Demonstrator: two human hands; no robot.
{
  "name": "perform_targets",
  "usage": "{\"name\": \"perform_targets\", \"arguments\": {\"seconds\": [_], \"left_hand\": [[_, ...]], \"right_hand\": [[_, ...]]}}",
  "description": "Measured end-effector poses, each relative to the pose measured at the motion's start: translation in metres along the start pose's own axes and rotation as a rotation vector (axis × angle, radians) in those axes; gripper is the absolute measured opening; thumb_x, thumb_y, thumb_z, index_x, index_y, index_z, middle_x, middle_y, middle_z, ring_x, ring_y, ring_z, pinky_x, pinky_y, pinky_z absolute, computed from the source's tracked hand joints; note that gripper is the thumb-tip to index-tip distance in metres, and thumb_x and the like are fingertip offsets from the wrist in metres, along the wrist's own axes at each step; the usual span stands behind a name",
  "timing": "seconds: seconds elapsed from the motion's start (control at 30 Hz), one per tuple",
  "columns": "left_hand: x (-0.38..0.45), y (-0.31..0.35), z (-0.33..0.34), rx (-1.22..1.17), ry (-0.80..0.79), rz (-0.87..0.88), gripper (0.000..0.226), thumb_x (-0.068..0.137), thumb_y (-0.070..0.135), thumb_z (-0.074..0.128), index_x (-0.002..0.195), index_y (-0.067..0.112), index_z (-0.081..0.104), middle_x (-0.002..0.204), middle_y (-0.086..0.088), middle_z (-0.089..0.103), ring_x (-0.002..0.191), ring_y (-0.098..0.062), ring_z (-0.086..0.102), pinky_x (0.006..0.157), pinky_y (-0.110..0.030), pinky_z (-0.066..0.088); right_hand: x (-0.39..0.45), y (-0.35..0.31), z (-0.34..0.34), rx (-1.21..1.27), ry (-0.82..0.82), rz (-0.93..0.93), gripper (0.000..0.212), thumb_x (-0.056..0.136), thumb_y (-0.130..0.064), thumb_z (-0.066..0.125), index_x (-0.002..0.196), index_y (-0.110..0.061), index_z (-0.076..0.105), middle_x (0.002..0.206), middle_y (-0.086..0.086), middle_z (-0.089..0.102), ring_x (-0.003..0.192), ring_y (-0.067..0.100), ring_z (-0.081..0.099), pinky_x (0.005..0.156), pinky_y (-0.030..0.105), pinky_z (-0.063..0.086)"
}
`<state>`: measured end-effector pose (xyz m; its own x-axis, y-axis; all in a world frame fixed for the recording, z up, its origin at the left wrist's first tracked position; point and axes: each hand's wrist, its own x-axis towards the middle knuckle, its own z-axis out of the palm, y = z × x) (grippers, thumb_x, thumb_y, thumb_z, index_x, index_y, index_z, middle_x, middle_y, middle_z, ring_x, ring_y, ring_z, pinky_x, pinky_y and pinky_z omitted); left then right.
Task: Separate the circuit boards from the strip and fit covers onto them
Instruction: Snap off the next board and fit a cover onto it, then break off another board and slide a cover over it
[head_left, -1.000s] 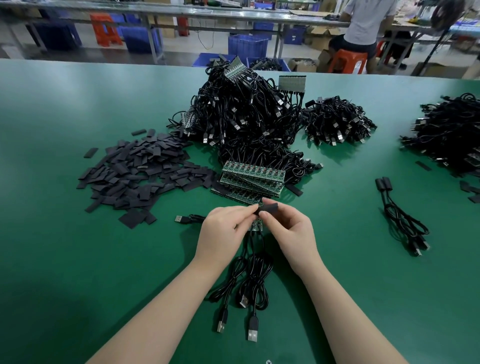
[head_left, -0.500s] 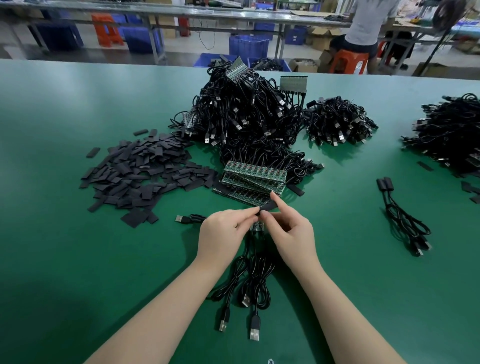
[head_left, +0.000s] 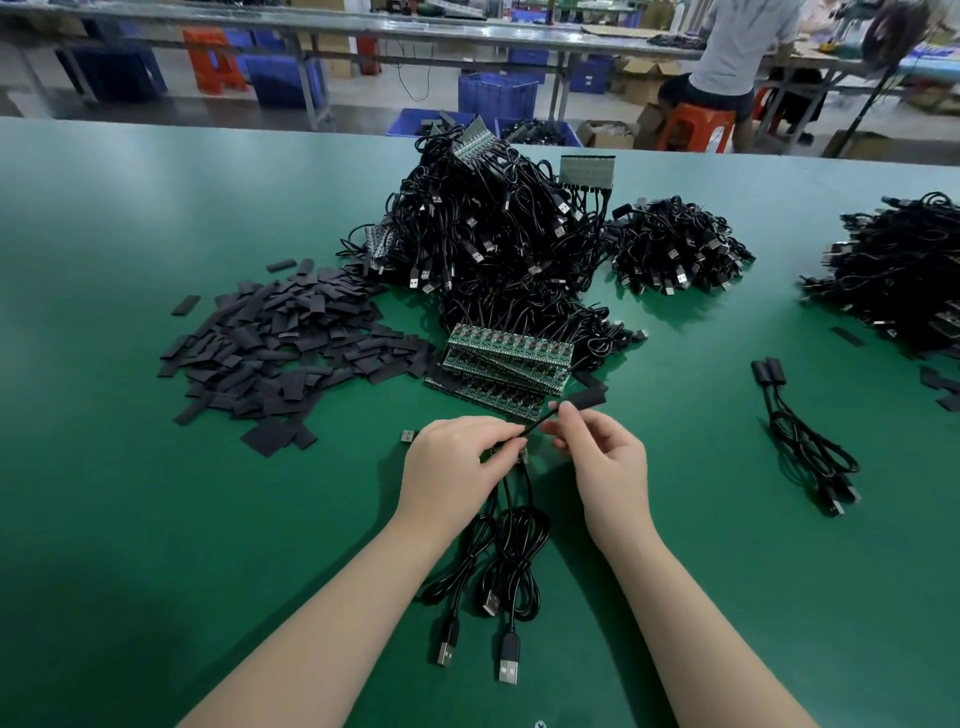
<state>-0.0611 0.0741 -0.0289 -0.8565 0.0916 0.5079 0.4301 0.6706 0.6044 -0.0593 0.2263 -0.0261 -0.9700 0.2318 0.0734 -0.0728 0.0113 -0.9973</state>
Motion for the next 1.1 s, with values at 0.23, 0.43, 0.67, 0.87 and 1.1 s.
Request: {"name": "perform_targets", "arguments": {"seconds": [0.23, 0.43, 0.67, 0.87, 1.1], "left_hand": [[0.000, -0.003, -0.001, -0.056, 0.008, 0.046, 0.021, 0.089, 0.023, 0.069, 0.110, 0.023, 0.075, 0.110, 0.016, 0.071, 0.102, 0.007, 0.061, 0.091, -0.026, 0.050], [-0.003, 0.000, -0.003, -0.087, 0.024, -0.047, 0.042, 0.096, 0.044, 0.044, 0.131, 0.030, 0.061, 0.112, 0.018, 0.069, 0.099, 0.007, 0.055, 0.086, -0.011, 0.042], [-0.002, 0.003, -0.003, -0.090, -0.053, -0.025, 0.036, 0.093, 0.034, 0.053, 0.127, 0.029, 0.064, 0.102, 0.017, 0.072, 0.085, 0.009, 0.056, 0.075, -0.002, 0.037], [-0.002, 0.003, -0.003, -0.103, -0.059, -0.049, 0.035, 0.092, 0.037, 0.050, 0.123, 0.032, 0.067, 0.106, 0.022, 0.071, 0.084, 0.002, 0.061, 0.075, -0.007, 0.042], [-0.001, 0.000, -0.001, -0.114, -0.001, -0.115, 0.027, 0.096, 0.024, 0.056, 0.120, 0.027, 0.070, 0.101, 0.016, 0.073, 0.056, 0.012, 0.049, 0.054, -0.005, 0.032]], "right_hand": [[-0.009, -0.008, 0.008, -0.096, -0.075, -0.056, 0.015, 0.091, -0.019, 0.070, 0.089, -0.031, 0.077, 0.088, -0.014, 0.076, 0.083, -0.001, 0.068, 0.073, 0.013, 0.050], [0.012, -0.057, -0.039, 0.117, 0.246, -0.201, 0.011, 0.095, -0.024, 0.064, 0.089, -0.017, 0.071, 0.083, 0.000, 0.076, 0.080, 0.011, 0.070, 0.077, 0.021, 0.056], [0.063, -0.044, -0.119, -1.067, 0.410, -0.021, 0.029, 0.100, -0.030, 0.051, 0.096, -0.012, 0.074, 0.077, 0.007, 0.065, 0.074, 0.033, 0.056, 0.063, 0.032, 0.039], [0.068, -0.011, -0.133, -1.584, 0.310, 0.104, 0.031, 0.099, -0.018, 0.047, 0.129, -0.015, 0.055, 0.125, 0.017, 0.057, 0.115, 0.036, 0.047, 0.082, 0.040, 0.036], [0.078, -0.008, -0.160, -1.558, 0.213, 0.401, 0.063, 0.095, -0.009, 0.030, 0.151, -0.036, 0.029, 0.159, 0.007, 0.025, 0.143, 0.032, 0.023, 0.111, 0.048, 0.024]]}}
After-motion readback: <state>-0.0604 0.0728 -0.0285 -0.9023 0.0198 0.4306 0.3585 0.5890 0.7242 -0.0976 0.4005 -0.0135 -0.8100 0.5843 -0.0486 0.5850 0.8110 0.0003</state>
